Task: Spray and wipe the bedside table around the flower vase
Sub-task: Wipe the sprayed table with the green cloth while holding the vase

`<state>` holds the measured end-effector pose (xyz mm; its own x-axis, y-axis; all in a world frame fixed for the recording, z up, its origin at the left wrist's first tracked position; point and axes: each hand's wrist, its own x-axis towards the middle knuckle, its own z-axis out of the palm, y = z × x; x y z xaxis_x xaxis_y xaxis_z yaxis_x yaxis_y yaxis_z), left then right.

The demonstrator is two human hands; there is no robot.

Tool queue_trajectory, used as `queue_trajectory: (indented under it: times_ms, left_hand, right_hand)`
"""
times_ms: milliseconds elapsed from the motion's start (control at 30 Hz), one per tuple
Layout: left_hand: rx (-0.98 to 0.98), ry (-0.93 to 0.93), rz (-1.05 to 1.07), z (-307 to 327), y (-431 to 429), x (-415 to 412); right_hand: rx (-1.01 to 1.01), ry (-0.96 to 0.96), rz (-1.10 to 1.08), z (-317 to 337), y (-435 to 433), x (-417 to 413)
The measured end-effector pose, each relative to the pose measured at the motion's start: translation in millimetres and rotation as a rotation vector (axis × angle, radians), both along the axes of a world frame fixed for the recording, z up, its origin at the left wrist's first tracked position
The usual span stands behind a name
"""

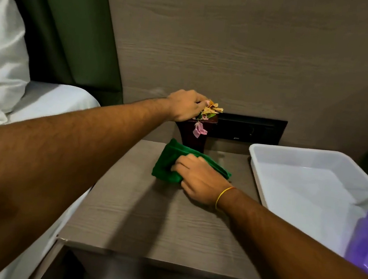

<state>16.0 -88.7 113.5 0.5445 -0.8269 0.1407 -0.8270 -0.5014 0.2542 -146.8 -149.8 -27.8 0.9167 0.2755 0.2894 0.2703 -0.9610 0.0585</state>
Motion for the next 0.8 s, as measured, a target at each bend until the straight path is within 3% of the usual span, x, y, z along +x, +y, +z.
queue_trajectory:
  times_ms: [200, 667, 800]
  left_hand:
    - [-0.039, -0.067, -0.081, 3, -5, -7]
    - [-0.005, -0.017, -0.051, -2, -23, 22]
    - [-0.011, 0.012, -0.053, -4, -24, 22]
  right_hand:
    - [0.346, 0.280, -0.100, -19, 10, 6]
    - [0.924, 0.566, -0.372, -11, 6, 26]
    - [1.332, 0.577, -0.399, -4, 9, 8]
